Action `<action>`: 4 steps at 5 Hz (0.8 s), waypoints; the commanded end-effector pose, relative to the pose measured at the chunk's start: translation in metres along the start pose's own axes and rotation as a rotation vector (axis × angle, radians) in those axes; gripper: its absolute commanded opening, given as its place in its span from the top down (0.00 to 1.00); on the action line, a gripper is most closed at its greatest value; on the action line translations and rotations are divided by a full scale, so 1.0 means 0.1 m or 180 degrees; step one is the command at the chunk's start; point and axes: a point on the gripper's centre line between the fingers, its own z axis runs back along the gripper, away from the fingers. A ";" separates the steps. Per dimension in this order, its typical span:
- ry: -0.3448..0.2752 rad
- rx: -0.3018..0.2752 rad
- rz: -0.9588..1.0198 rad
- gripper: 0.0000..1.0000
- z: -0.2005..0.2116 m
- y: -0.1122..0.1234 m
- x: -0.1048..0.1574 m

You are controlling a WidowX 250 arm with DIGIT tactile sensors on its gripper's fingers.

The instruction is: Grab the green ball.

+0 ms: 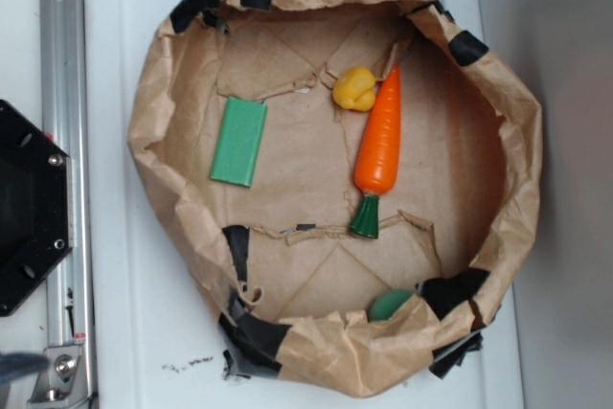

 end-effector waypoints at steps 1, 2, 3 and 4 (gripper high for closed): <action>0.0000 0.0000 0.0000 0.00 0.00 0.00 0.00; -0.0003 0.0086 0.0169 0.00 -0.31 0.06 0.47; 0.0100 0.0060 0.0689 0.00 -0.55 0.03 0.88; 0.0240 -0.0131 0.1286 0.00 -0.78 -0.12 1.03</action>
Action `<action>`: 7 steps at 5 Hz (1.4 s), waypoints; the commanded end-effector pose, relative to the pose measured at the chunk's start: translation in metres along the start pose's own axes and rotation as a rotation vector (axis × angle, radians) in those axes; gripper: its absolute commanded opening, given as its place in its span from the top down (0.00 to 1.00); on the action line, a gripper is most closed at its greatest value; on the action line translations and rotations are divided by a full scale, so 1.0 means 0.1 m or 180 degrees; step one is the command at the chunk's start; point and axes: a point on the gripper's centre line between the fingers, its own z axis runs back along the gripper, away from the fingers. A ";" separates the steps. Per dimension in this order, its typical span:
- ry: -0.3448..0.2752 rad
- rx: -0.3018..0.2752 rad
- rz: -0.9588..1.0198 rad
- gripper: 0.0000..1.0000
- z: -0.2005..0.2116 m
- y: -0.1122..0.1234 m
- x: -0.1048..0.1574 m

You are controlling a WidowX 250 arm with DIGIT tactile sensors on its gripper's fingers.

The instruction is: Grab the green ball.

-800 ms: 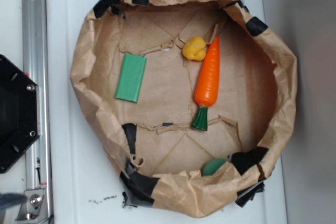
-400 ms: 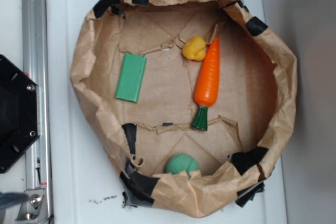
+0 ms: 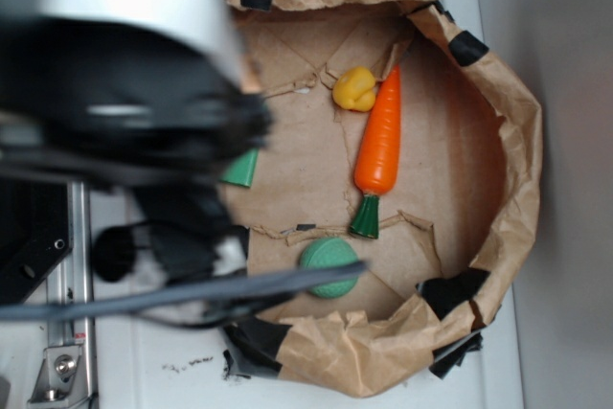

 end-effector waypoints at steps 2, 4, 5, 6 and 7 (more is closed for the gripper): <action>0.0279 -0.0525 0.1209 0.00 -0.61 -0.29 0.23; 0.0383 -0.1110 0.1244 0.00 -0.94 -0.32 0.53; 0.0585 -0.1076 0.1199 0.00 -1.11 -0.49 0.47; 0.0952 -0.1067 0.1006 0.00 -1.30 -0.76 0.14; 0.0853 -0.0948 0.0848 0.00 -1.38 -0.88 -0.02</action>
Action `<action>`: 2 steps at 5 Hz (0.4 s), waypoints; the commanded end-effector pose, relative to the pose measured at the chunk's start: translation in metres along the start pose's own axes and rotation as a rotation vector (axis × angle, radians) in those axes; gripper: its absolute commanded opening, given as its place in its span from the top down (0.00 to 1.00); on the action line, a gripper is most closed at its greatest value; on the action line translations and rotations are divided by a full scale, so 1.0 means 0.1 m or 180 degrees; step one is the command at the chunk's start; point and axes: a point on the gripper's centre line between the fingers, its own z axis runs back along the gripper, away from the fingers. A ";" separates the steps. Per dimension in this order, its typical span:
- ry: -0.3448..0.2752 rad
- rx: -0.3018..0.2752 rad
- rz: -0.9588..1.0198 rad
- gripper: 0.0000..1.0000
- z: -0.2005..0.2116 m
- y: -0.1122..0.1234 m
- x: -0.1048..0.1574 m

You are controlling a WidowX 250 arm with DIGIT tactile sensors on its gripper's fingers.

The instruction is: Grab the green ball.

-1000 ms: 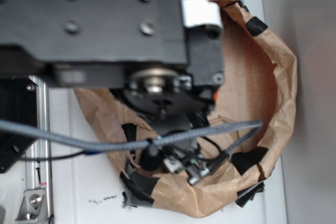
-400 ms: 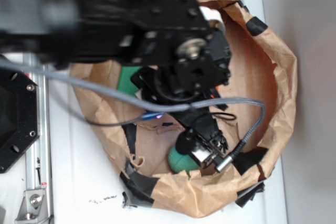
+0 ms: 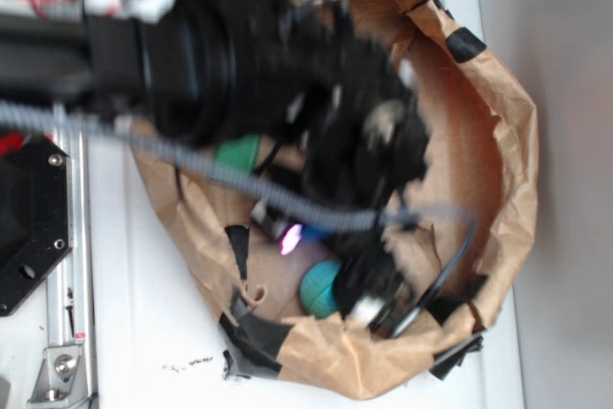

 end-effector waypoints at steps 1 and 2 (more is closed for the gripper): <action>-0.0501 0.0147 -0.0493 1.00 -0.12 -0.11 -0.02; -0.0551 0.0077 -0.0541 1.00 -0.02 -0.13 0.10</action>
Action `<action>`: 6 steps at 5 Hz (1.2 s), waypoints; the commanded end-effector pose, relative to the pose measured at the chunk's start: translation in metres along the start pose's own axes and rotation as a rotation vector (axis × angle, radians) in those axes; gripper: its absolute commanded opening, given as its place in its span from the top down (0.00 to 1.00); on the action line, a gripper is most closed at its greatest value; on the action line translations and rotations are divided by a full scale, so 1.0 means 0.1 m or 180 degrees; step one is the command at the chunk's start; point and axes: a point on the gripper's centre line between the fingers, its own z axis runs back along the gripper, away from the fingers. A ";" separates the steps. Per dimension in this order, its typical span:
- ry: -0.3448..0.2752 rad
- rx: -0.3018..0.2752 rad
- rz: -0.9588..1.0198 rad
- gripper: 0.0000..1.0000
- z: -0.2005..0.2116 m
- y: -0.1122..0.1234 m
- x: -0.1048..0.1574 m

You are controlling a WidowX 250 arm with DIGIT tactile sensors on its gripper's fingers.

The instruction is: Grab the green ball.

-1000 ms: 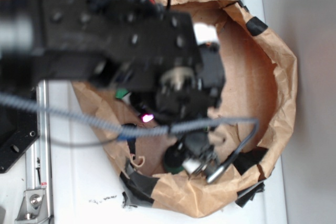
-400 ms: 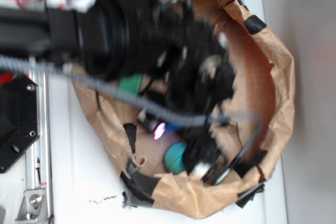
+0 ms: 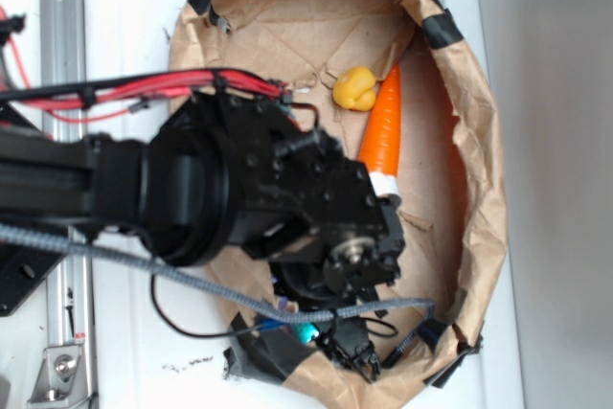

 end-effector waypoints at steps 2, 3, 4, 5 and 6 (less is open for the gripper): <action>-0.0643 -0.0318 -0.0398 1.00 0.67 0.02 0.31; -0.1045 -0.0225 -0.0409 1.00 1.24 0.24 0.37; -0.1176 0.0054 -0.0464 1.00 1.63 0.44 0.38; -0.1156 0.0575 -0.0857 1.00 1.88 0.49 0.20; -0.1249 0.0925 -0.0952 1.00 1.87 0.48 0.09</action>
